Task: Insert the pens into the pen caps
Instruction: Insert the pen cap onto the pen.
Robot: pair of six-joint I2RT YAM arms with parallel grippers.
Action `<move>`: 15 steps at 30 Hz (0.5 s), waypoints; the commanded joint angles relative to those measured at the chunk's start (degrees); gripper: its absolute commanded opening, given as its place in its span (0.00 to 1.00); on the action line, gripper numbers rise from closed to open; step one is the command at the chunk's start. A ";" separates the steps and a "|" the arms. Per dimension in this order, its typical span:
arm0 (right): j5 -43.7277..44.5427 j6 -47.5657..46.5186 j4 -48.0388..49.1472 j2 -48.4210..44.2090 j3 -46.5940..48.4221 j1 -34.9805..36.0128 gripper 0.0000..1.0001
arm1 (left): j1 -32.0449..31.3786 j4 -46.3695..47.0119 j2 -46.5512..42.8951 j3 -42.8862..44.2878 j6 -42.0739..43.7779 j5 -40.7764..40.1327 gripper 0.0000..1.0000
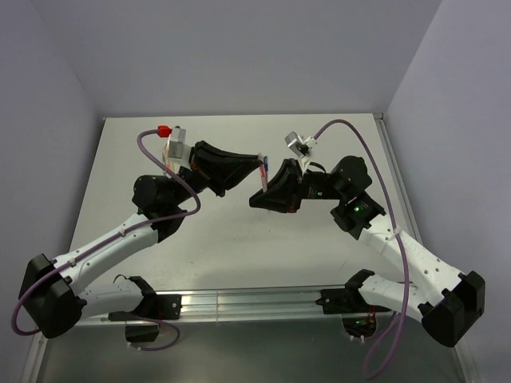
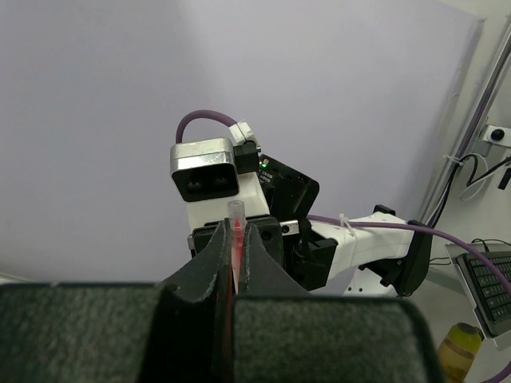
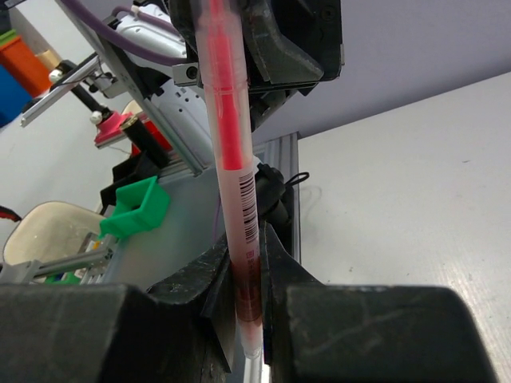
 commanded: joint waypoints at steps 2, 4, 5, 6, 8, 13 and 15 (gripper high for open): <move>9.02 3.31 10.50 -2.25 3.13 -1.56 0.00 | -3.82 -8.22 0.50 -4.30 -0.35 17.28 0.00; 10.95 0.77 6.98 -1.99 4.27 -1.65 0.00 | -4.00 -10.33 0.14 -4.47 0.44 15.71 0.00; 12.27 -0.11 3.57 -1.99 5.15 -1.56 0.00 | -4.09 -11.73 -0.38 -4.30 1.14 14.83 0.00; 14.80 -1.60 1.88 -1.90 5.68 -1.56 0.00 | -4.35 -13.74 -0.56 -4.12 2.97 14.12 0.00; 16.84 -2.49 -1.20 -1.81 6.39 -1.56 0.00 | -4.79 -18.23 -1.26 -3.51 4.57 10.61 0.00; 22.56 -4.34 -5.25 -1.73 7.71 -1.56 0.00 | -6.02 -23.51 -1.61 -3.24 7.83 5.16 0.00; 24.05 -5.39 -6.83 -1.81 8.06 -1.56 0.00 | -6.64 -24.13 -1.62 -3.68 8.26 2.87 0.00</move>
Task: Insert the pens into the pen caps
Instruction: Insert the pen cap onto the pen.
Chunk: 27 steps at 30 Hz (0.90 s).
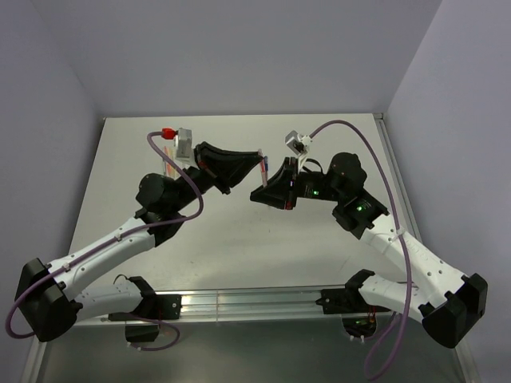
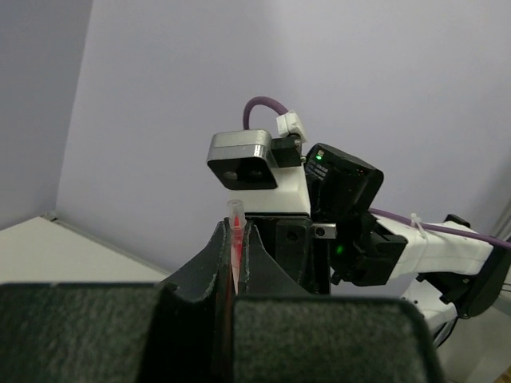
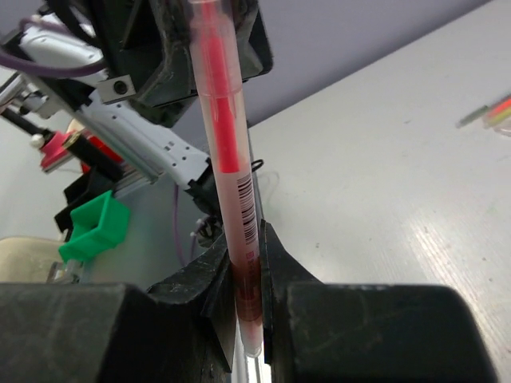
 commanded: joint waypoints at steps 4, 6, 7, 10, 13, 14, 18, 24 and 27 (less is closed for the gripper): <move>19.65 -0.31 3.49 -1.90 7.03 -1.56 0.00 | -6.31 -15.84 1.03 -3.03 2.83 7.68 0.00; 20.89 -0.83 2.97 -2.08 7.03 -1.56 0.00 | -7.02 -16.98 1.12 -2.94 3.35 5.92 0.00; 21.42 -1.01 2.18 -1.91 7.29 -1.48 0.00 | -7.20 -17.50 1.21 -2.85 3.44 5.31 0.00; 22.91 -1.71 0.25 -1.47 8.00 -1.48 0.00 | -7.64 -19.79 1.38 -1.80 4.32 2.24 0.00; 25.63 -2.50 -2.91 -0.50 9.40 -1.39 0.00 | -7.81 -22.16 1.73 -0.84 4.85 -1.63 0.00; 27.64 -2.85 -3.80 0.02 9.75 -1.39 0.00 | -7.90 -23.04 1.82 -0.40 5.02 -2.69 0.00; 29.67 -3.21 -4.77 0.03 10.11 -1.12 0.00 | -8.43 -26.12 2.87 1.36 5.46 -6.91 0.00; 32.58 -3.74 -7.67 1.17 11.60 -0.69 0.00 | -11.15 -29.29 4.90 3.56 5.99 -13.68 0.00; 32.15 -3.74 -7.59 1.26 11.52 -0.60 0.00 | -11.42 -29.64 4.90 3.83 6.17 -14.04 0.00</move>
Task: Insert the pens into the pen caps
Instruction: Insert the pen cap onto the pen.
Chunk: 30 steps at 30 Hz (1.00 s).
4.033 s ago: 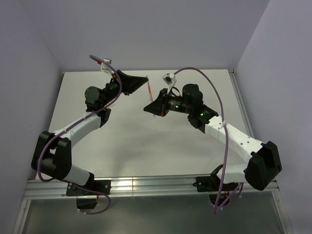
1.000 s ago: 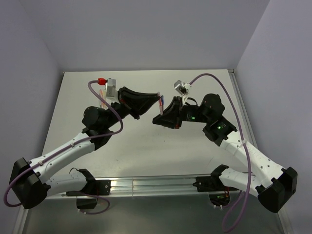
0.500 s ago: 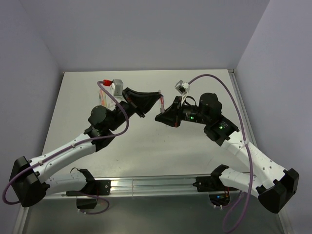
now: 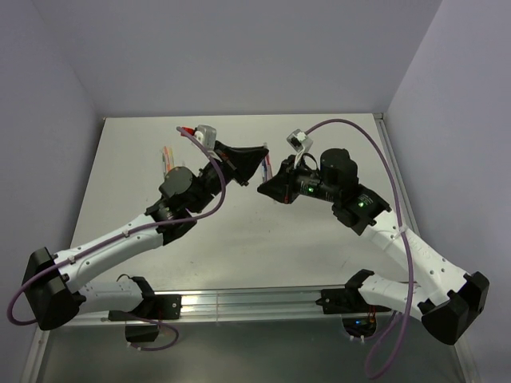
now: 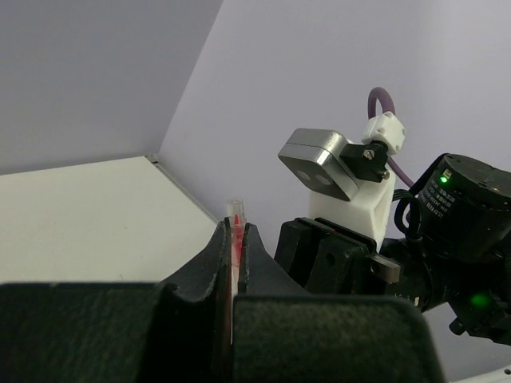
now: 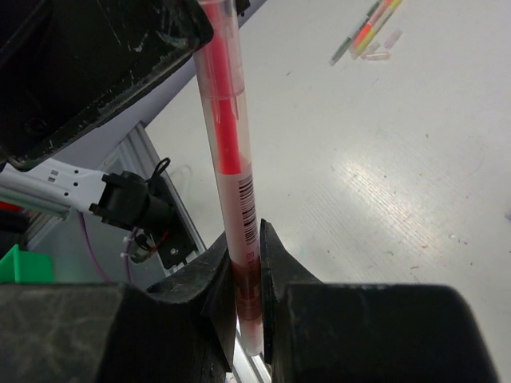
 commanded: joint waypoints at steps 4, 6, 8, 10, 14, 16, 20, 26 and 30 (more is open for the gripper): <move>5.48 1.64 14.51 -0.36 6.16 -1.67 0.00 | -4.64 -10.73 -1.05 -2.99 4.27 17.74 0.00; 2.04 2.08 15.66 -0.36 5.98 -1.67 0.00 | -4.20 -7.13 -2.37 -4.05 4.37 25.12 0.00; -2.96 3.04 18.21 -0.97 5.55 -1.67 0.00 | -1.23 -4.93 -3.34 -5.11 2.28 30.92 0.00; -5.97 3.66 21.10 -1.67 4.58 -1.76 0.00 | 2.55 -1.24 -4.22 -6.33 -0.36 37.70 0.00; -8.79 5.06 24.45 -3.61 3.17 -2.02 0.00 | 4.85 -0.35 -5.27 -6.69 -0.90 42.63 0.00; -10.45 5.68 26.64 -4.75 2.21 -2.46 0.00 | 5.64 0.26 -5.19 -6.78 -1.77 45.97 0.00; -14.15 8.75 30.60 -4.93 0.89 -3.34 0.00 | 7.49 5.97 -5.01 -8.71 -5.99 50.11 0.00; -14.24 7.89 28.59 -4.23 1.93 -3.60 0.00 | 9.86 3.45 -7.29 -9.51 -6.09 43.98 0.00; -12.40 6.04 23.59 -3.17 3.52 -3.60 0.00 | 11.44 -9.37 -10.10 -5.65 -2.14 29.49 0.01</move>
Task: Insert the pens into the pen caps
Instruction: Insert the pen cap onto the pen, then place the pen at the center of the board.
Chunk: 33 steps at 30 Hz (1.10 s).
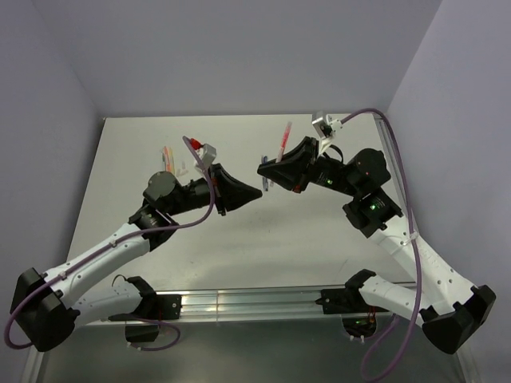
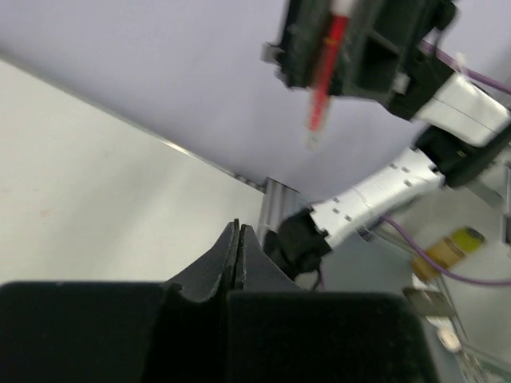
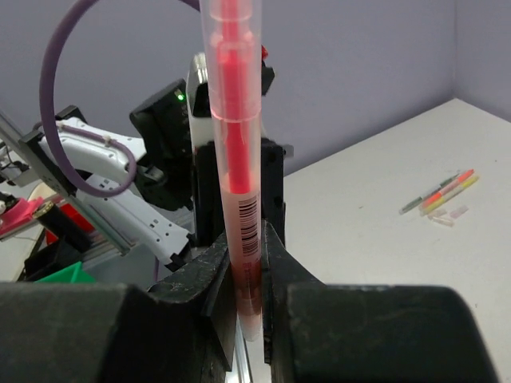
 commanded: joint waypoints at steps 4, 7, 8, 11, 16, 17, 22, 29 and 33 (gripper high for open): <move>-1.17 -1.84 -3.49 2.23 4.55 -0.39 0.00 | 7.28 -8.96 -6.16 4.35 1.92 -15.84 0.16; -3.80 -1.40 -2.88 3.38 4.29 -0.30 0.00 | 10.45 -5.61 -6.96 5.58 1.38 -13.64 0.34; -4.33 -1.22 -2.88 3.73 4.29 -0.30 0.00 | 10.73 -5.09 -6.96 6.37 1.47 -13.12 0.36; -5.83 -1.66 -3.84 5.31 5.08 0.31 0.00 | 11.78 -1.40 -5.65 9.35 0.77 -9.26 0.42; -4.78 -4.55 -8.06 7.24 6.92 3.47 0.00 | 12.22 3.61 -1.43 15.24 -1.34 -1.80 0.45; -4.60 -4.91 -8.50 7.51 7.10 3.91 0.00 | 12.22 4.49 -0.90 15.86 -1.69 -0.82 0.45; -3.90 -5.88 -10.79 8.83 8.24 5.85 0.00 | 12.22 5.47 3.14 19.90 -3.54 3.32 0.46; -3.20 -6.58 -12.11 9.70 9.04 7.17 0.00 | 12.31 10.12 5.87 21.05 -6.87 7.89 0.47; -3.02 -6.93 -12.89 10.41 9.47 7.70 0.00 | 12.31 10.91 6.48 20.97 -8.10 9.12 0.47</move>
